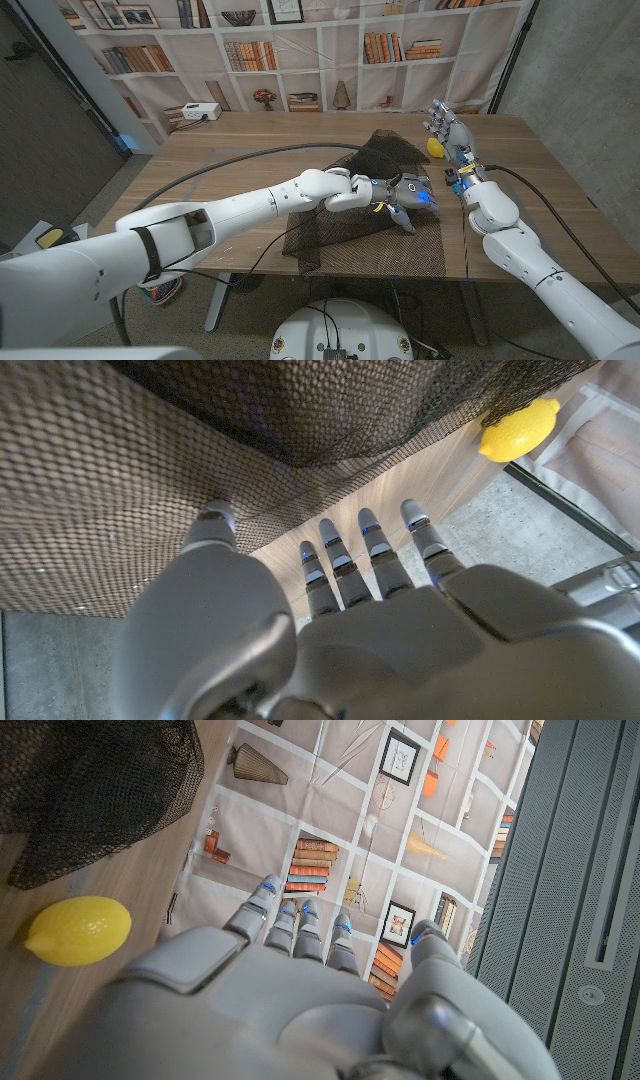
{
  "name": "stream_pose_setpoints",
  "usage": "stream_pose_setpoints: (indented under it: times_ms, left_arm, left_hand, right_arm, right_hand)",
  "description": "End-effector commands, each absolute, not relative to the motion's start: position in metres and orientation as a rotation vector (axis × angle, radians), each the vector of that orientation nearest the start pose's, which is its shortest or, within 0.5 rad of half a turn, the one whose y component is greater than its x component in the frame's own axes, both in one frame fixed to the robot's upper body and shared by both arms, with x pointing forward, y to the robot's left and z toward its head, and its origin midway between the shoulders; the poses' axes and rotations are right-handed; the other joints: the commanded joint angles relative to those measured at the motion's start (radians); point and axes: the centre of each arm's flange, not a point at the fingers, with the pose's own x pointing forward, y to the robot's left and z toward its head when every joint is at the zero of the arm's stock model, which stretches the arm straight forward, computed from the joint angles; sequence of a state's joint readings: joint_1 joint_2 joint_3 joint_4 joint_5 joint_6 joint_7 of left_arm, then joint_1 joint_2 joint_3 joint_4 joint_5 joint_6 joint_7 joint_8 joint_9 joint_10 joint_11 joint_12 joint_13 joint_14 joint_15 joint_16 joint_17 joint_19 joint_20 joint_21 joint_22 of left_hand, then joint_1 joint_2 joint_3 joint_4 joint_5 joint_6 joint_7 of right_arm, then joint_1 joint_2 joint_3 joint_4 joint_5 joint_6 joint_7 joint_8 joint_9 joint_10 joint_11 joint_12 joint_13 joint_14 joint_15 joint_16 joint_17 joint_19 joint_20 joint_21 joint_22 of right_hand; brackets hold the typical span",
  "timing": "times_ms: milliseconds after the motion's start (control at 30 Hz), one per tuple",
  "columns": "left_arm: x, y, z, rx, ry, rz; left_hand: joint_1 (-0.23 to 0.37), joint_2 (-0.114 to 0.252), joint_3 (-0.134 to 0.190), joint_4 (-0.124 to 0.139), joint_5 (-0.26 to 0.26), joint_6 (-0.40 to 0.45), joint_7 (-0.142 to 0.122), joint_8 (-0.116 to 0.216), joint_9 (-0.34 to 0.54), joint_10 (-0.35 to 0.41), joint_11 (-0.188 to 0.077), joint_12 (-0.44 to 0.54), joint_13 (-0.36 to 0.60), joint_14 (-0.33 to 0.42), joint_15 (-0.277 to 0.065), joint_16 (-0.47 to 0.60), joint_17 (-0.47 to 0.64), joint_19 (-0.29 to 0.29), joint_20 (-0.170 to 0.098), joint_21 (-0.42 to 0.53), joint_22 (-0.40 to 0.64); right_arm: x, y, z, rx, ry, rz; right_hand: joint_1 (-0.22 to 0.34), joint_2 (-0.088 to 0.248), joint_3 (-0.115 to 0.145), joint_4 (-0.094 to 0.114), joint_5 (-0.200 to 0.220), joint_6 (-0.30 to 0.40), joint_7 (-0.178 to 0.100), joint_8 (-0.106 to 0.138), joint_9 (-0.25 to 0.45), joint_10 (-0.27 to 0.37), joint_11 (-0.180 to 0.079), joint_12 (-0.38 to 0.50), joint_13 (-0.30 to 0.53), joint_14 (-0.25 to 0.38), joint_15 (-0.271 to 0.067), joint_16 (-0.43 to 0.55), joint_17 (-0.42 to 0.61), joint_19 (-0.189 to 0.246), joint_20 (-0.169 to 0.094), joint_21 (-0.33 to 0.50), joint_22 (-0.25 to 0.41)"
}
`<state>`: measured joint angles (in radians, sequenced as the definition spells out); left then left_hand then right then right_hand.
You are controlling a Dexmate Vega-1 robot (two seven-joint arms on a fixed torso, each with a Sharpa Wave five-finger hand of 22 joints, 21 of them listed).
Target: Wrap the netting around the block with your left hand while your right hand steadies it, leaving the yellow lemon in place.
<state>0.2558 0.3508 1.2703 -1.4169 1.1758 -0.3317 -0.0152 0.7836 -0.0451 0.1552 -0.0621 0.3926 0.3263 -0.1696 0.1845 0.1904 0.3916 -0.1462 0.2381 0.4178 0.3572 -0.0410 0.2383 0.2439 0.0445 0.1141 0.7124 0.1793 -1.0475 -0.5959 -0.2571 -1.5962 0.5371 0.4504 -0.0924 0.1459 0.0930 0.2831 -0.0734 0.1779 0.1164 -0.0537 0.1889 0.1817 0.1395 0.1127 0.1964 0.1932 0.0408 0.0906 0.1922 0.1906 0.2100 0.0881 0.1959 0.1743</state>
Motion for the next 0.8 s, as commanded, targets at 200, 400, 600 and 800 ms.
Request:
stream_pose_setpoints:
  times_ms: [200,400,600,800]
  left_arm:
    - [0.558,-0.109,-0.062,-2.918,1.757,0.891]
    - [0.558,-0.103,-0.063,-2.907,1.878,0.806]
    - [0.56,-0.088,-0.056,-2.894,2.187,0.583]
    - [0.561,-0.077,-0.038,-2.937,2.323,0.402]
  left_hand:
    - [0.071,0.038,0.026,-0.032,-0.012,0.165,0.024,0.054,0.001,0.118,-0.016,0.017,-0.053,0.064,-0.059,0.003,-0.034,0.062,-0.01,-0.003,0.006]
    - [0.183,0.134,0.085,-0.081,-0.106,0.545,0.06,0.139,0.006,0.467,-0.016,0.101,-0.125,0.342,-0.162,0.08,-0.039,0.184,-0.073,0.018,0.008]
    - [0.316,0.194,0.127,-0.104,-0.189,0.723,0.128,0.209,0.02,0.725,-0.033,0.227,-0.067,0.582,-0.184,0.222,0.055,0.302,-0.105,0.074,0.016]
    - [0.341,0.207,0.132,-0.095,-0.196,0.687,0.142,0.2,0.044,0.723,-0.042,0.272,-0.018,0.58,-0.18,0.232,0.095,0.293,-0.1,0.083,0.02]
  right_arm:
    - [0.566,-0.305,-0.003,-0.028,-0.852,0.134]
    - [0.566,-0.305,-0.003,-0.038,-0.85,0.131]
    - [0.568,-0.305,-0.002,-0.041,-0.844,0.13]
    - [0.57,-0.305,-0.002,-0.041,-0.84,0.132]
  right_hand:
    - [0.011,0.007,0.012,-0.004,0.004,0.017,0.003,0.007,0.003,0.022,-0.003,0.008,0.003,0.015,-0.004,0.006,0.0,0.008,-0.01,0.005,0.005]
    - [0.016,0.007,0.015,-0.007,0.004,0.02,0.003,0.007,0.003,0.025,-0.001,0.009,0.003,0.017,-0.004,0.007,-0.001,0.01,-0.012,0.006,0.005]
    - [0.018,0.006,0.016,-0.01,0.003,0.02,0.004,0.007,0.003,0.021,-0.002,0.008,0.003,0.015,-0.003,0.006,-0.001,0.01,-0.012,0.006,0.005]
    - [0.02,0.006,0.017,-0.012,0.003,0.019,0.004,0.006,0.003,0.021,-0.002,0.007,0.003,0.015,-0.002,0.005,-0.002,0.01,-0.013,0.006,0.005]
